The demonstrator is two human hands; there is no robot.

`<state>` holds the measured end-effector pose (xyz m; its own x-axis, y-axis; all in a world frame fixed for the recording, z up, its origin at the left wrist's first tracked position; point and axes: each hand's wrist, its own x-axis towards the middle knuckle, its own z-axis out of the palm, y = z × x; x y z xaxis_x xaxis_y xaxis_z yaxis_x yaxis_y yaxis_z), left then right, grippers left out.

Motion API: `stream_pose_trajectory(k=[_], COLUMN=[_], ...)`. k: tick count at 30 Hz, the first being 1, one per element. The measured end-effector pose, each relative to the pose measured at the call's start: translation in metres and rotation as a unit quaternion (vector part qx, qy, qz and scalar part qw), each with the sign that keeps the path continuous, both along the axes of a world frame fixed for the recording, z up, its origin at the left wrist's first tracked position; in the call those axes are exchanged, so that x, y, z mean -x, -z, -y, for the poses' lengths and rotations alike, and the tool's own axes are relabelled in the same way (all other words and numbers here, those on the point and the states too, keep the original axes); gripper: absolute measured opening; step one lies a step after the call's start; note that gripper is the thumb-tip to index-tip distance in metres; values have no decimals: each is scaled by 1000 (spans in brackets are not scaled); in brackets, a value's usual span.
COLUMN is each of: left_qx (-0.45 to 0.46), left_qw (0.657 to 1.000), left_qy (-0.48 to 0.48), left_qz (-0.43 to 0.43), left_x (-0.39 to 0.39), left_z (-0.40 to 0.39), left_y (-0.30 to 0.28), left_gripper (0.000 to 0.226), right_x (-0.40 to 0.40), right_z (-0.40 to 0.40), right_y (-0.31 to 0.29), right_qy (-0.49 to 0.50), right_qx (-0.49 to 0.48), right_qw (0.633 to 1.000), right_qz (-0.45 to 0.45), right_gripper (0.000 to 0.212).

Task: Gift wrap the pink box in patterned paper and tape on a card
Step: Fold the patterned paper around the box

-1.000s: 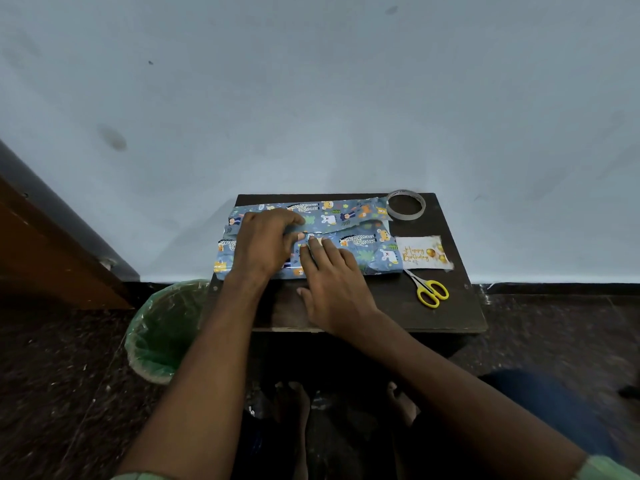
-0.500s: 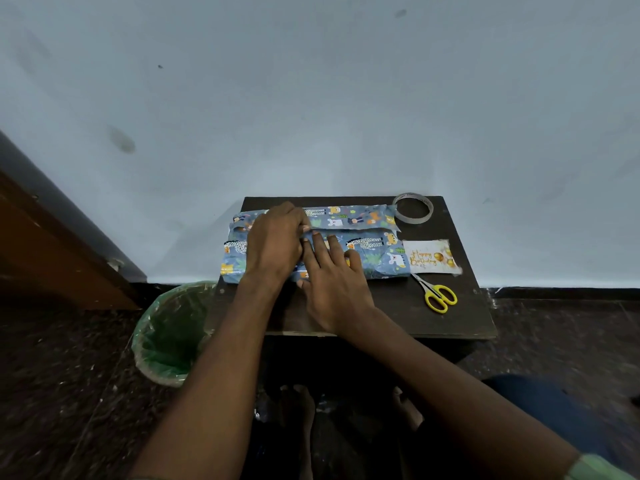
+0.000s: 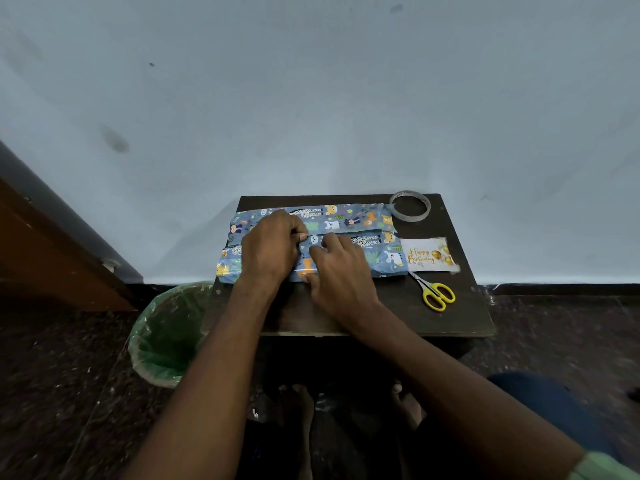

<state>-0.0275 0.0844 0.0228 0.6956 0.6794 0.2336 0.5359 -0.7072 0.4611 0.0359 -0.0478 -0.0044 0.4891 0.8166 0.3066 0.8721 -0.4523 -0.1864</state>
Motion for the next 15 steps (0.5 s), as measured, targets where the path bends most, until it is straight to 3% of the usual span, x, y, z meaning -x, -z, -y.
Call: stream_pose_trajectory(k=[3,6,8,15], left_qx=[2,-22,-36,-40], left_qw=[1000,998,997,997], left_qy=[13,44,51,46], left_qz=[-22,-32,-41,-41], left_x=[1,3,4,3], left_z=[2,2,2,0], left_y=[-5,-10,-11,-11], left_gripper=[18,8,18,21], right_x=[-3,-11,-17,-27], right_z=[2,3,4,2], right_y=[-1,-8,-12,-17], right_qy=[-16,-15,-9,-1], right_qx=[-11,-46,-55,-58], right_qw=[1000,999,998,997], right_qz=[18,-20,-28,-47], right_gripper=[43,41,42,76])
